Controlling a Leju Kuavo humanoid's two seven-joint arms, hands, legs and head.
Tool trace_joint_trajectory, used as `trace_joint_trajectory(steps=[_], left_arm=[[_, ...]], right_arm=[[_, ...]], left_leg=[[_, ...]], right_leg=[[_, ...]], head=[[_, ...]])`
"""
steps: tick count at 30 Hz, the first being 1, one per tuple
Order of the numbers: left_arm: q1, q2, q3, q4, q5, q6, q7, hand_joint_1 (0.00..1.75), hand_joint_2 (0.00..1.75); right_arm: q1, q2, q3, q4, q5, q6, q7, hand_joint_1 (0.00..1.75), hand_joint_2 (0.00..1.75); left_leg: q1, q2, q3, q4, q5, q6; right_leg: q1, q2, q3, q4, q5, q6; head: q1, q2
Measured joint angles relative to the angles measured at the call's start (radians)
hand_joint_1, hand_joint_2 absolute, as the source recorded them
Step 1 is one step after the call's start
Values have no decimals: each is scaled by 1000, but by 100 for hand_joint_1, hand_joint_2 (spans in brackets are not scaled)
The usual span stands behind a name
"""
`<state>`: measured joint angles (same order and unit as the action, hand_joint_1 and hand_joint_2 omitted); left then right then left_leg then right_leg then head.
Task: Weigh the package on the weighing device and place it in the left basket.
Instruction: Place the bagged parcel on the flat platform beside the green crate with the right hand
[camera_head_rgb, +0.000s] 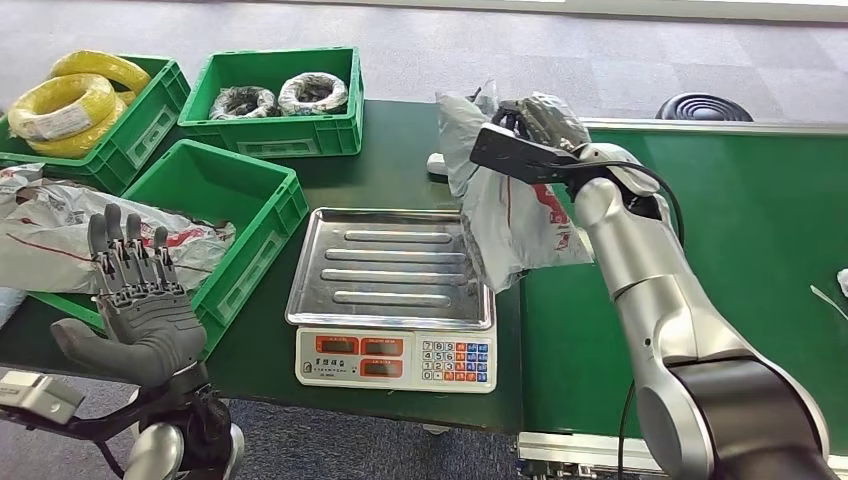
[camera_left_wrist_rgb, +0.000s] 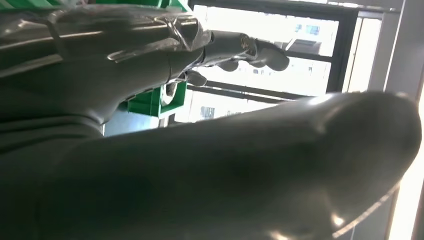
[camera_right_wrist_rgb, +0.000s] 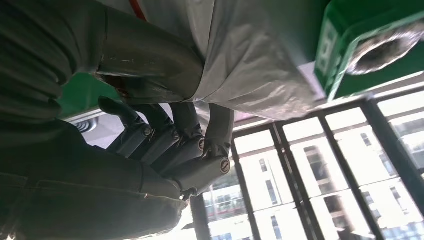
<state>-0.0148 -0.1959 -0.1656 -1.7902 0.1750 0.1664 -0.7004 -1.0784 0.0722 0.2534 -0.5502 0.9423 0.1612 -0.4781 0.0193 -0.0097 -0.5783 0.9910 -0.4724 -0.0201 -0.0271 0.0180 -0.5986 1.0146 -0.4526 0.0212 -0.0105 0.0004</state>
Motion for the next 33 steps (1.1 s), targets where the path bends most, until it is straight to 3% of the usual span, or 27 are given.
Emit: trace_joint_trajectory(steps=[9, 14, 17, 21, 29, 33], left_arm=[[-17, -2, -22, 30, -1, -13, 0, 0, 0], [-28, -15, -25, 39, -3, -27, 0, 0, 0], [-35, -17, -26, 45, -3, -28, 0, 0, 0], [-47, -17, -26, 54, 1, -32, 0, 0, 0], [-72, -22, -25, 56, 2, -27, 3, 0, 0], [-73, -22, -24, 55, -4, -9, 2, 0, 0]], right_arm=[[-28, 111, 74, 76, 12, 32, 12, 175, 175], [-19, 205, 153, 111, 32, 34, 83, 175, 175], [-14, 236, 218, 121, -2, 27, 99, 175, 175], [-9, 257, 291, 143, -22, 7, 98, 1, 175], [-1, 271, 370, 176, -24, -38, 178, 0, 175], [1, 273, 385, 185, -8, -138, 229, 0, 0]], left_leg=[[1, 1, 0, 0, 0, 0], [1, 0, 0, 0, 0, 0], [1, -1, 0, 0, 0, 0], [1, -1, 0, 0, 0, 0], [1, -1, 0, 0, 0, 0], [1, -1, 0, 0, 0, 0]], right_leg=[[1, 1, 0, 0, 0, 0], [1, 0, -1, 0, 0, -1], [1, 1, -1, 0, 0, -1], [1, 1, -1, 0, 0, -1], [1, 1, -1, 0, 0, -1], [1, 1, -1, 0, 0, -1]], head=[[0, 0], [0, 0], [0, 0], [0, 0], [0, 0], [0, 0]])
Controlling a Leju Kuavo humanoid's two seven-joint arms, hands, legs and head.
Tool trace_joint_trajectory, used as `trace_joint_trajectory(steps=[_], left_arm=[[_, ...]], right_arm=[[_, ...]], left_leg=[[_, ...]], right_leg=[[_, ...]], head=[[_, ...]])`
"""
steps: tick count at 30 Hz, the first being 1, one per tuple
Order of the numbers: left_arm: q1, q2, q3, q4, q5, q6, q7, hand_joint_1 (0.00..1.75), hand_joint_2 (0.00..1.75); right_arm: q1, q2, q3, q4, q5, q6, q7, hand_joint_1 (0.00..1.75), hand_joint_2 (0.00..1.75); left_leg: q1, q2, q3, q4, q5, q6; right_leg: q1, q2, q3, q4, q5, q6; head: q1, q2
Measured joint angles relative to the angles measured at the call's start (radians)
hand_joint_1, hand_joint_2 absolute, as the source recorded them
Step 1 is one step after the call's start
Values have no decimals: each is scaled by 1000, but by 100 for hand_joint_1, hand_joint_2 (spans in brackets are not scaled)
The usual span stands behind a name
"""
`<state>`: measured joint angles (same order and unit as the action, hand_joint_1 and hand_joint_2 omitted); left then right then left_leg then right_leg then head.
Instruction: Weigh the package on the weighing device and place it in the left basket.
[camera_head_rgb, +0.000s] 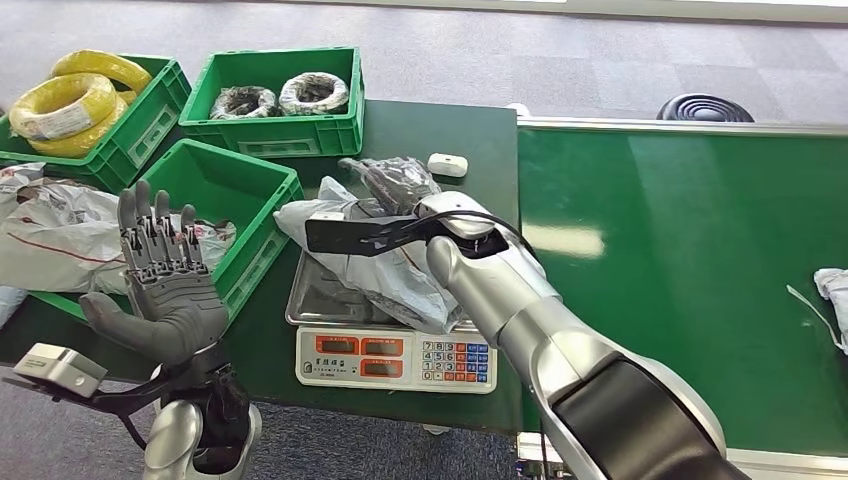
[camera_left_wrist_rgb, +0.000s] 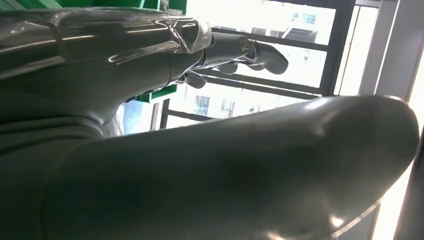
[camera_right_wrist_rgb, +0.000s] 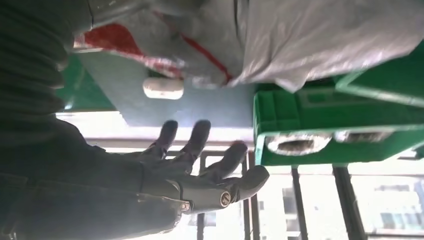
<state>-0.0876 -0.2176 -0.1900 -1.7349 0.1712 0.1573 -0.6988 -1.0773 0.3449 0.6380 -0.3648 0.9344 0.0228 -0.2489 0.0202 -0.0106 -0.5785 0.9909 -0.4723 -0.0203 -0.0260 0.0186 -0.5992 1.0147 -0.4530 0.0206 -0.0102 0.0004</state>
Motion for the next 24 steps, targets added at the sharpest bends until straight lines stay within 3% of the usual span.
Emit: trace_joint_trajectory(steps=[4, 12, 15, 17, 19, 21, 24], left_arm=[[12, 1, 2, -9, -15, 23, -1, 0, 0], [23, 4, 5, -20, -21, 27, -2, 0, 0], [32, 4, 7, -26, -29, 38, -2, 0, 0], [41, 5, 11, -31, -34, 46, -2, 0, 87], [46, 6, 14, -32, -36, 56, -2, 0, 175], [46, 7, 16, -28, -44, 79, -2, 0, 175], [32, 8, 18, -5, -90, 148, -2, 0, 175]], right_arm=[[-4, 0, 6, -3, 65, -144, 87, 0, 0], [-15, -1, 12, -15, 104, -189, 134, 0, 0], [-8, -13, 5, -69, 202, -327, 234, 0, 0], [23, -35, -31, -185, 333, -428, 306, 0, 0], [78, -55, -99, -346, 452, -515, 316, 0, 0], [158, -65, -189, -540, 483, -619, 246, 0, 0], [302, -51, -347, -864, 374, -708, 22, 0, 0]], left_leg=[[0, 0, 0, 0, 0, 0], [0, 0, 0, 0, 0, 0], [0, 0, 1, 0, 0, 0], [0, -1, 0, 0, 0, 0], [0, -1, 0, 0, 0, 0], [0, -3, 0, 0, 0, 0], [0, -6, -1, 0, -1, 0]], right_leg=[[0, 0, 0, 0, 0, 0], [0, 0, 0, 0, 0, 0], [0, 0, 0, 0, 0, 0], [0, -1, 1, 0, 0, 0], [0, -1, 1, -1, 0, 0], [0, -3, 1, -1, 0, 0], [0, -6, 1, -2, -1, 1]], head=[[0, 0], [0, 0], [0, 0], [0, 0], [0, 0], [0, 0], [0, 0]])
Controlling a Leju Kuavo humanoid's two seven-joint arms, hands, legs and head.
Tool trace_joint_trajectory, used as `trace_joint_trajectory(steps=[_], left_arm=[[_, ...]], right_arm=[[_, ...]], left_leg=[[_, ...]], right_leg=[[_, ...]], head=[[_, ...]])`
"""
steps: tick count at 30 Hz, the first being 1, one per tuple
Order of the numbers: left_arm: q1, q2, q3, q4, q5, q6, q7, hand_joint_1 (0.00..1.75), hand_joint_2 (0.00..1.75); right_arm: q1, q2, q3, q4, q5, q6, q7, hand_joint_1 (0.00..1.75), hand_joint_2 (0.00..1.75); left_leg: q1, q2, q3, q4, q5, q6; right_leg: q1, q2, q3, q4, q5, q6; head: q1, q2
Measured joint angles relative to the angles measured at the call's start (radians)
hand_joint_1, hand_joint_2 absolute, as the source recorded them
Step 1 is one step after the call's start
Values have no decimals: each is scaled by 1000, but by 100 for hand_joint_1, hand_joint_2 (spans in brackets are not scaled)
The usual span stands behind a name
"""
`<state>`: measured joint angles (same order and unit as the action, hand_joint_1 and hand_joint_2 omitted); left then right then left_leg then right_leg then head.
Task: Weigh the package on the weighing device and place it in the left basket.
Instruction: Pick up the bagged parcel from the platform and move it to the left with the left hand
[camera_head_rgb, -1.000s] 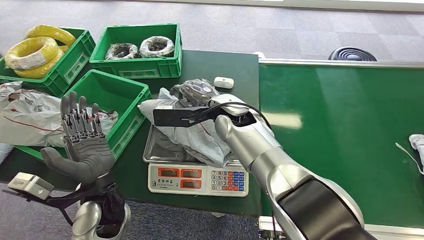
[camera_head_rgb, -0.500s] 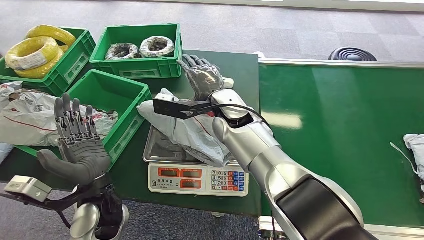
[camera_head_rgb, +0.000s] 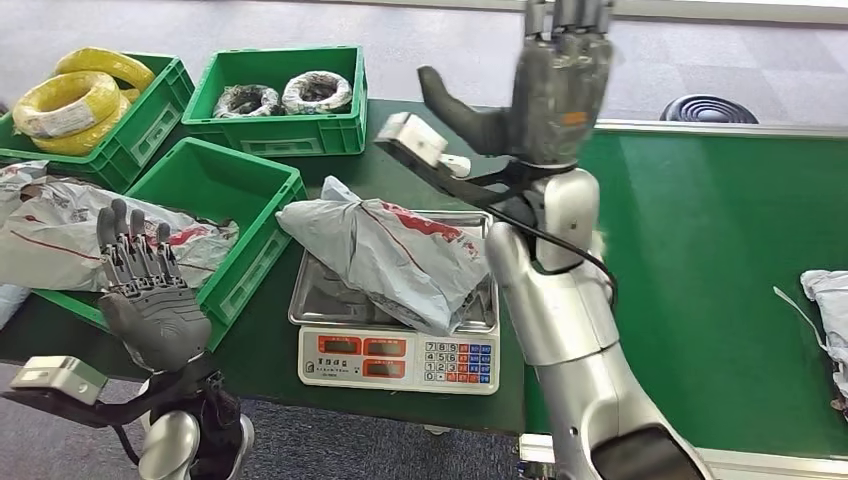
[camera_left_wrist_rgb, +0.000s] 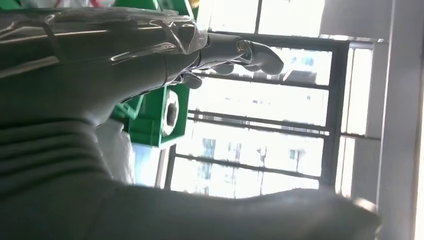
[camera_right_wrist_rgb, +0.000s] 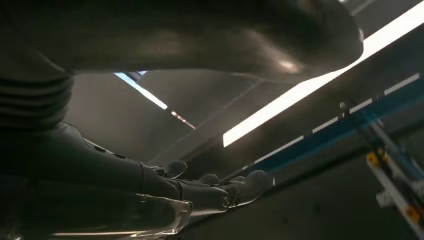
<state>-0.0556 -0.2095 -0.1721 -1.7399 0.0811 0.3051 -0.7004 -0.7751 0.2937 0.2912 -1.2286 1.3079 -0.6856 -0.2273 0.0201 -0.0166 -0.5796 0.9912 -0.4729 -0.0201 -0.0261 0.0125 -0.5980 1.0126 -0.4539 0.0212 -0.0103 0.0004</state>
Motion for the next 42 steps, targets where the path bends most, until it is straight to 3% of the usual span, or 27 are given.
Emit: trace_joint_trajectory(steps=[2, 5, 8, 11, 19, 33, 37, 42], left_arm=[[-22, 0, 2, 22, -66, 69, 0, 0, 175], [-90, 2, 5, 76, -227, 155, 31, 0, 175], [-171, 7, -6, 137, -380, 173, 90, 0, 175], [-213, 10, -17, 174, -410, 177, 104, 0, 175], [-252, 14, -25, 219, -415, 178, 107, 0, 175], [-266, 15, -35, 240, -435, 177, 121, 0, 175], [-336, 15, -70, 294, -641, 176, 240, 0, 175], [-525, -3, -170, 495, -1097, 166, 444, 0, 175]], right_arm=[[95, 19, -92, -184, -116, -8, -129, 0, 0], [254, 38, -181, -418, -301, -8, -240, 0, 0], [368, 49, -233, -559, -396, -7, -286, 0, 0], [422, 51, -261, -640, -410, -7, -295, 0, 0], [477, 51, -293, -728, -413, -6, -298, 0, 0], [491, 53, -309, -751, -417, -6, -298, 0, 0], [498, 53, -312, -751, -450, -6, -300, 0, 0], [507, 54, -315, -738, -467, -6, -289, 0, 0]], left_leg=[[0, 0, 0, 0, 0, 0], [0, 0, 1, 0, -1, 0], [0, 2, 2, 0, -1, 0], [0, 5, 4, 0, 0, 0], [0, 5, 4, 0, 0, 0], [0, 5, 4, 0, 0, 0], [0, 4, 4, 0, 0, 1], [-1, 3, 4, 1, 0, 1]], right_leg=[[0, 0, 0, 0, 0, 0], [0, 0, 1, -1, 0, 0], [0, 1, 2, -1, 0, 0], [0, 3, 2, -1, 1, 0], [0, 3, 2, -1, 1, 0], [0, 3, 2, -1, 1, 0], [0, 2, 3, -1, 1, 0], [-1, 2, 4, -1, 2, 1]], head=[[0, 0], [0, 0], [0, 0], [0, 0], [0, 0], [0, 0], [0, 0], [0, 0]])
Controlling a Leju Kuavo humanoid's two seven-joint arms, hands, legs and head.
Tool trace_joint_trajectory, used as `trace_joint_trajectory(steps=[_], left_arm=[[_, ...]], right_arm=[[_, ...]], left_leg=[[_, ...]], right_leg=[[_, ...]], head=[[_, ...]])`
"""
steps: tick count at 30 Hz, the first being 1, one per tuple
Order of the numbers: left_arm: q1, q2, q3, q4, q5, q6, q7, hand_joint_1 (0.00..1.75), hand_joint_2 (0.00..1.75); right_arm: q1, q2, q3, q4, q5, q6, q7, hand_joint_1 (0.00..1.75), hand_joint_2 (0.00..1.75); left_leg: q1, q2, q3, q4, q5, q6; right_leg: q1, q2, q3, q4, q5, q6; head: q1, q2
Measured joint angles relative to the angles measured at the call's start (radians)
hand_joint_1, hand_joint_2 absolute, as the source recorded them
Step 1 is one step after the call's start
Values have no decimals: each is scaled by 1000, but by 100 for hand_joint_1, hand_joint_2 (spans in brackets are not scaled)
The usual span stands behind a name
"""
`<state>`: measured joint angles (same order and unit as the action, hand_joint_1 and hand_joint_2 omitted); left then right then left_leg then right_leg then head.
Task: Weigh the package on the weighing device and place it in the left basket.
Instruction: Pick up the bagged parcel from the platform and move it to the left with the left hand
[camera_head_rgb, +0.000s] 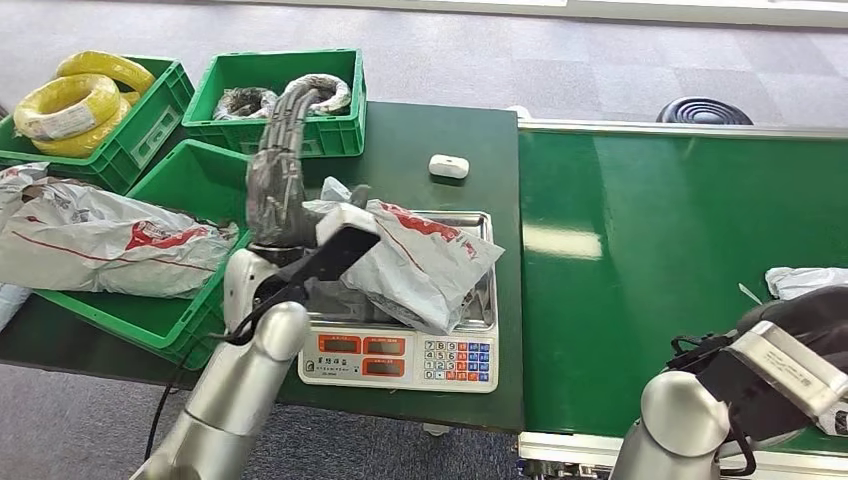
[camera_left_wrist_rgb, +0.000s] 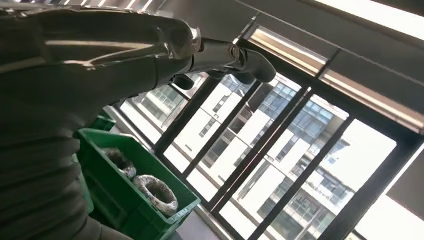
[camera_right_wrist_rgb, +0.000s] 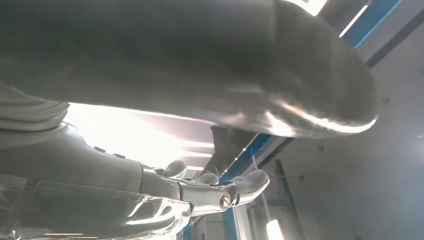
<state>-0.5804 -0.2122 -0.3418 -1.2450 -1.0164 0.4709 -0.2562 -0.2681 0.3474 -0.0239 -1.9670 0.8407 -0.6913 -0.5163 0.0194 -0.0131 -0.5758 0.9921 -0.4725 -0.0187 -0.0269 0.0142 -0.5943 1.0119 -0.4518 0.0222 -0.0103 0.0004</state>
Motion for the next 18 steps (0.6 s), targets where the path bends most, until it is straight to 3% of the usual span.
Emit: trace_joint_trajectory(steps=[4, 8, 12, 18], left_arm=[[-138, -45, -90, 223, -228, -36, 100, 0, 175], [-252, -71, -273, 519, -502, -249, 196, 0, 175], [-274, -72, -396, 691, -540, -267, 230, 8, 175], [-322, -76, -465, 821, -540, -272, 232, 19, 175]], right_arm=[[0, 0, 2, 20, 10, 0, 6, 0, 0], [0, 0, 4, 35, -13, 0, -33, 0, 0], [4, 0, 7, 41, -18, 0, -45, 0, 0], [4, 0, 15, 50, -13, 0, -45, 0, 0]], left_leg=[[0, 0, 0, 1, 0, 0], [0, 3, 0, 0, 0, 0], [0, 7, 0, 0, -1, 0], [0, 5, 1, 0, -1, 0]], right_leg=[[0, 0, 0, 0, 0, 0], [0, 3, 1, 0, 0, 0], [0, 8, -2, 1, 1, 0], [1, 7, -1, 1, 1, -1]], head=[[0, 0], [0, 0], [0, 0], [0, 0]])
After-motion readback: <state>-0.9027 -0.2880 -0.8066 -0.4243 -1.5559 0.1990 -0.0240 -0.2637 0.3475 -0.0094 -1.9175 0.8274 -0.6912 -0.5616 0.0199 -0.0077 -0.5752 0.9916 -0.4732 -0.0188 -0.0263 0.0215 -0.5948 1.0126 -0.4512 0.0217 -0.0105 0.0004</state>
